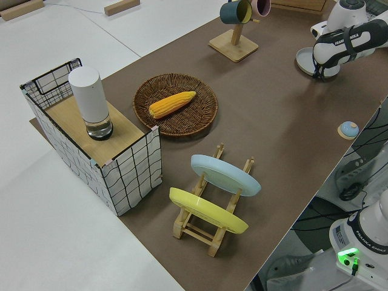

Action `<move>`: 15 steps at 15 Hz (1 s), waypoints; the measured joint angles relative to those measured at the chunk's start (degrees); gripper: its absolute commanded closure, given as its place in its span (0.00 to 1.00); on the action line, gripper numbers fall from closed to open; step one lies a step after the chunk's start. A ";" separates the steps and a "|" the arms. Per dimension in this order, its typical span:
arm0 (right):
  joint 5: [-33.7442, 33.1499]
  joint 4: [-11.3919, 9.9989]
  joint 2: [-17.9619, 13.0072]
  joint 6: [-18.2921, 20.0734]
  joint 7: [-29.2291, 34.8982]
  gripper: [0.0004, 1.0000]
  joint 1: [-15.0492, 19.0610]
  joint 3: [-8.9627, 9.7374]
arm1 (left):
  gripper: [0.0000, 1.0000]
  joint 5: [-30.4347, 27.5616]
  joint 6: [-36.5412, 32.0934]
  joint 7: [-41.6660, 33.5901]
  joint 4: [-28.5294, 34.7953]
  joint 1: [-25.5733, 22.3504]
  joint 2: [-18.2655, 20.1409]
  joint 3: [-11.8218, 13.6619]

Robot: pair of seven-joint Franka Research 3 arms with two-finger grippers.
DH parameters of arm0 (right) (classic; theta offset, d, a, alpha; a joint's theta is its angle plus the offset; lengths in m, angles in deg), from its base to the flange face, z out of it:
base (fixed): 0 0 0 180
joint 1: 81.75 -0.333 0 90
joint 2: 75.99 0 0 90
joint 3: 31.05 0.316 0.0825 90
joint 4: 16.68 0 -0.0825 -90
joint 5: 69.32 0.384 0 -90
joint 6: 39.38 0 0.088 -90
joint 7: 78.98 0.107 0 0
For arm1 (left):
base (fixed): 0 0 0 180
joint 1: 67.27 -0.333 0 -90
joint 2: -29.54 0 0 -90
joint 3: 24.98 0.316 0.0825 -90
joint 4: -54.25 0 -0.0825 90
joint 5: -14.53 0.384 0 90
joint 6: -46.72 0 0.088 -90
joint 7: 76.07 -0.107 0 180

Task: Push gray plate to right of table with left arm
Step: 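Push the gray plate with the left gripper across the table toward the toaster oven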

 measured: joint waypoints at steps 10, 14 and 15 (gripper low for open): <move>0.00 0.00 0.00 0.00 0.00 0.00 0.00 0.00 | 0.01 3.18 -0.78 0.67 -1.59 0.41 -1.36 0.44; 0.00 0.00 0.00 0.00 0.00 0.00 0.00 0.00 | 0.00 5.79 -6.41 0.39 -2.15 0.34 1.18 1.56; 0.00 0.00 0.00 0.00 0.00 0.00 0.00 0.00 | 0.00 7.41 -9.15 -0.16 -2.35 0.26 3.00 2.70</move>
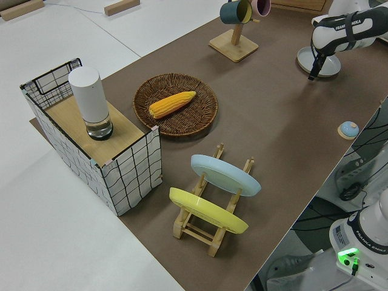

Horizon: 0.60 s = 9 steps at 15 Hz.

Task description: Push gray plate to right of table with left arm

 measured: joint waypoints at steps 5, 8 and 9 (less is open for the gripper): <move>0.00 0.00 0.00 0.00 0.00 0.00 0.00 0.00 | 0.00 0.93 -11.39 -12.28 -0.26 -6.42 7.35 1.95; 0.00 0.00 0.00 0.00 0.00 0.00 0.00 0.00 | 0.00 0.97 -17.51 -21.99 -0.30 -13.70 11.96 2.24; 0.00 0.00 0.00 0.00 0.00 0.00 0.00 0.00 | 0.01 0.98 -18.52 -24.85 -0.31 -16.05 13.23 2.31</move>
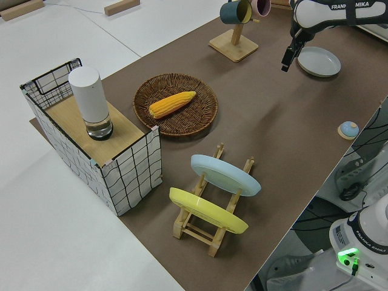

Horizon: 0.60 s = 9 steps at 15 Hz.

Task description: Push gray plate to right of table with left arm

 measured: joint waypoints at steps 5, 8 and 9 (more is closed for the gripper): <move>0.00 0.00 0.00 0.00 0.00 0.00 0.00 0.00 | 0.00 0.04 -5.23 -12.44 -0.03 -9.41 4.92 0.64; 0.00 0.00 0.00 0.00 0.00 0.00 0.00 0.00 | 0.00 0.06 -7.70 -18.12 -0.76 -12.38 7.42 3.18; 0.00 0.00 0.00 0.00 0.00 0.00 0.00 0.00 | 0.00 0.06 -9.43 -19.57 -1.75 -12.50 8.13 4.67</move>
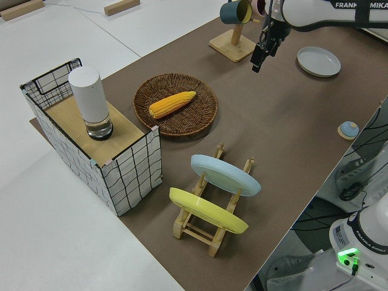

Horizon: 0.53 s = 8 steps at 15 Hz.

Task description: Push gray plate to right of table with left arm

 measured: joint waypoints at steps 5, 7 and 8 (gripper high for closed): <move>0.00 0.00 0.00 0.00 0.00 0.00 0.00 0.00 | 0.01 2.48 -10.49 -4.13 -7.39 -0.18 1.58 4.36; 0.00 0.00 0.00 0.00 0.00 0.00 0.00 0.00 | 0.00 4.87 -12.79 -4.24 -8.86 -0.24 1.59 4.66; 0.00 0.00 0.00 0.00 0.00 0.00 0.00 0.00 | 0.00 5.22 -14.20 -4.24 -10.00 -0.32 1.60 4.70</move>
